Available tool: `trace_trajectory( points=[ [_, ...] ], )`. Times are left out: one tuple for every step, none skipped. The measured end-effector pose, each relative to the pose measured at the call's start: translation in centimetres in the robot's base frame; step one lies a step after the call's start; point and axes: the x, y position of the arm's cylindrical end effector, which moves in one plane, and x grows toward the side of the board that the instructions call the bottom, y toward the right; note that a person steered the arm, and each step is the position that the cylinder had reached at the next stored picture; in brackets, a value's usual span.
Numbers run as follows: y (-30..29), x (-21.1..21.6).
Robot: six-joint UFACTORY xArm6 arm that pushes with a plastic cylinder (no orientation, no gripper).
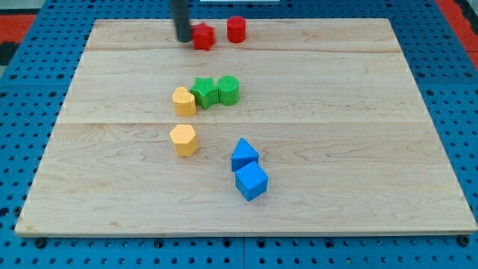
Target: Slide the green star towards the center right
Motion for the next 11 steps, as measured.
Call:
trace_trajectory(
  points=[
    [1.6, -0.2],
    [0.5, -0.2],
    [0.3, -0.2],
    [0.2, -0.2],
    [0.2, -0.2],
    [0.2, -0.1],
    [0.4, 1.2],
    [0.7, 6.3],
    [-1.5, 7.0],
    [-1.7, 10.9],
    [-1.7, 11.2]
  ],
)
